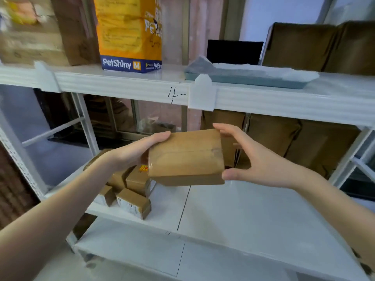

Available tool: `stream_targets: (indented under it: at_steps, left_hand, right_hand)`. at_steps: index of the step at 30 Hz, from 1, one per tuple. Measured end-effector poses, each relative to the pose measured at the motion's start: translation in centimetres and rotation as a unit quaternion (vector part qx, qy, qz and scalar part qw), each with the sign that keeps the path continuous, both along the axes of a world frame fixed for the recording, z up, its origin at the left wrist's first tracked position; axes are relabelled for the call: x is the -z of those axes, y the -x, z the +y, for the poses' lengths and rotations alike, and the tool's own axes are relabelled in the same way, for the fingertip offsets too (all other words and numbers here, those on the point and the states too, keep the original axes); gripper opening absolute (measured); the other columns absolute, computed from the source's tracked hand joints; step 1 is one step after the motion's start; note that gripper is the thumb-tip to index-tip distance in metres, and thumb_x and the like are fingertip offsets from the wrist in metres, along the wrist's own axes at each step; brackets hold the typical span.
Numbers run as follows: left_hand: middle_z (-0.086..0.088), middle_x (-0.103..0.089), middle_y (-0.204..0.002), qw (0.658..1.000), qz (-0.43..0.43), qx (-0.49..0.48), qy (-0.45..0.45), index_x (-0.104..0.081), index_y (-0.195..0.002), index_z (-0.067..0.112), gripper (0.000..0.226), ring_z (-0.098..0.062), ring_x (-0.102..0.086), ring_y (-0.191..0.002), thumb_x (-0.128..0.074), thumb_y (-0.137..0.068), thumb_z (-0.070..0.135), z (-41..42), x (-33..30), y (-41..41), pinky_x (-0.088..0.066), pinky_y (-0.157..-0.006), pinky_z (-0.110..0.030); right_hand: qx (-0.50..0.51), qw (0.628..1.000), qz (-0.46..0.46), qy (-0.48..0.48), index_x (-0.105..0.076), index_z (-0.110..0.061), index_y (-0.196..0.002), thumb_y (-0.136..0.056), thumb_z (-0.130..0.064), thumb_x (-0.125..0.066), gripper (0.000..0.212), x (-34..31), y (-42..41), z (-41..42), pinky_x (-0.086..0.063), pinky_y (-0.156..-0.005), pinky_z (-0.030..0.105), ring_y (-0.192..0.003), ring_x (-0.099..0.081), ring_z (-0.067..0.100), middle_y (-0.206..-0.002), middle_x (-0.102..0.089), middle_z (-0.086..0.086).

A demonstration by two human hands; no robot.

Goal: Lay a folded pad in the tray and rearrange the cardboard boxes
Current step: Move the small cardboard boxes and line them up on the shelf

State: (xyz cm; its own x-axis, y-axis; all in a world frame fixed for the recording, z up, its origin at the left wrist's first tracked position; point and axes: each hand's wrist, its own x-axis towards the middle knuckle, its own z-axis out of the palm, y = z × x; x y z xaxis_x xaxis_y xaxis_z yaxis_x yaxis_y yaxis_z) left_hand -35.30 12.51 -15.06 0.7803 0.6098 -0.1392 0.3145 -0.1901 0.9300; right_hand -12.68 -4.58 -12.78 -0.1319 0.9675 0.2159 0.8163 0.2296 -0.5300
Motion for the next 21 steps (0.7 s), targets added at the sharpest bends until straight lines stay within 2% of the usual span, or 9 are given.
stream_targets:
  at_steps: [2, 5, 8, 10, 12, 15, 16, 19, 21]
  left_hand:
    - [0.0, -0.074, -0.099, 1.0, -0.005, -0.016, 0.017, -0.063, -0.106, 0.028, 0.094, -0.014, -0.07, -0.09, -0.066, -0.031, 0.085, -0.3, -0.7, -0.2, -0.051, -0.085, -0.029]
    - [0.0, -0.075, -0.089, 0.999, -0.036, -0.025, 0.027, -0.068, -0.097, 0.028, 0.075, -0.01, -0.07, -0.076, -0.069, -0.041, 0.078, -1.1, -2.1, -0.7, -0.05, -0.078, -0.028]
    - [-0.002, -0.074, -0.101, 0.997, -0.072, -0.026, 0.011, -0.067, -0.108, 0.031, 0.098, -0.013, -0.07, -0.086, -0.072, -0.024, 0.081, -1.0, -3.4, -1.1, -0.051, -0.079, -0.03]
    - [0.001, -0.075, -0.102, 0.993, -0.112, -0.017, 0.024, -0.063, -0.115, 0.027, 0.104, -0.011, -0.071, -0.089, -0.074, -0.026, 0.079, -0.7, -4.5, -1.3, -0.053, -0.073, -0.027]
    - [0.002, -0.074, -0.107, 0.986, -0.161, 0.024, 0.021, -0.067, -0.11, 0.03, 0.088, -0.013, -0.07, -0.097, -0.07, -0.037, 0.079, -0.9, -5.8, -1.5, -0.056, -0.071, -0.025]
    - [-0.008, -0.064, -0.125, 0.976, -0.214, 0.044, -0.009, -0.064, -0.118, 0.03, 0.085, -0.029, -0.06, -0.115, -0.061, -0.05, 0.082, -0.7, -8.0, -2.0, -0.049, -0.091, -0.041]
    - [-0.007, -0.063, -0.126, 0.971, -0.234, 0.049, -0.019, -0.061, -0.122, 0.03, 0.086, -0.028, -0.059, -0.114, -0.06, -0.053, 0.082, -0.6, -8.7, -2.1, -0.048, -0.092, -0.041]
    - [0.007, -0.068, -0.115, 0.955, -0.286, 0.07, -0.049, -0.06, -0.118, 0.035, 0.081, -0.01, -0.065, -0.099, -0.065, -0.051, 0.079, -1.2, -11.0, -3.3, -0.052, -0.077, -0.025]
    - [0.009, -0.067, -0.11, 0.95, -0.3, 0.036, -0.083, -0.059, -0.11, 0.036, 0.057, -0.009, -0.061, -0.102, -0.063, -0.064, 0.069, -2.0, -12.8, -5.2, -0.049, -0.088, -0.028]
  right_hand:
    - [-0.005, 1.0, -0.009, 0.001, -0.002, -0.051, -0.139, -0.064, -0.058, -0.072, 0.103, -0.6, 0.4, -0.9, -0.022, -0.107, 0.007, -0.132, -0.017, -0.015, -0.142, -0.017, -0.031]
    - [0.01, 1.0, 0.003, -0.023, 0.007, -0.045, -0.143, -0.063, -0.045, -0.078, 0.116, -1.5, 0.6, -1.5, -0.019, -0.102, -0.002, -0.132, -0.019, -0.013, -0.141, -0.02, -0.029]
    - [0.028, 0.997, 0.007, -0.067, -0.001, -0.044, -0.143, -0.064, -0.04, -0.081, 0.112, -2.8, 0.5, -2.0, -0.022, -0.102, -0.001, -0.13, -0.026, -0.011, -0.138, -0.027, -0.028]
    - [0.032, 0.994, 0.001, -0.104, -0.008, -0.044, -0.142, -0.063, -0.041, -0.081, 0.108, -4.0, 0.2, -2.4, -0.026, -0.103, 0.002, -0.129, -0.029, -0.012, -0.138, -0.03, -0.029]
    - [0.033, 0.99, 0.007, -0.14, -0.013, -0.046, -0.14, -0.062, -0.039, -0.082, 0.105, -5.3, -0.2, -3.0, -0.029, -0.101, 0.003, -0.127, -0.031, -0.013, -0.135, -0.03, -0.033]
    - [0.037, 0.984, 0.027, -0.172, -0.016, -0.044, -0.138, -0.064, -0.029, -0.083, 0.101, -7.0, -1.2, -3.6, -0.031, -0.105, 0.009, -0.128, -0.034, -0.009, -0.134, -0.035, -0.028]
    - [0.039, 0.982, 0.032, -0.184, -0.017, -0.043, -0.138, -0.064, -0.027, -0.083, 0.101, -7.6, -1.6, -3.7, -0.031, -0.105, 0.009, -0.128, -0.035, -0.009, -0.133, -0.035, -0.029]
    - [0.062, 0.973, 0.048, -0.216, -0.017, -0.042, -0.14, -0.065, -0.023, -0.083, 0.101, -9.2, -2.9, -3.9, -0.032, -0.101, 0.004, -0.124, -0.037, -0.012, -0.129, -0.035, -0.034]
    - [0.082, 0.967, 0.055, -0.237, -0.017, -0.042, -0.141, -0.066, -0.022, -0.082, 0.101, -10.5, -3.9, -3.7, -0.033, -0.099, 0.003, -0.123, -0.038, -0.012, -0.126, -0.035, -0.036]
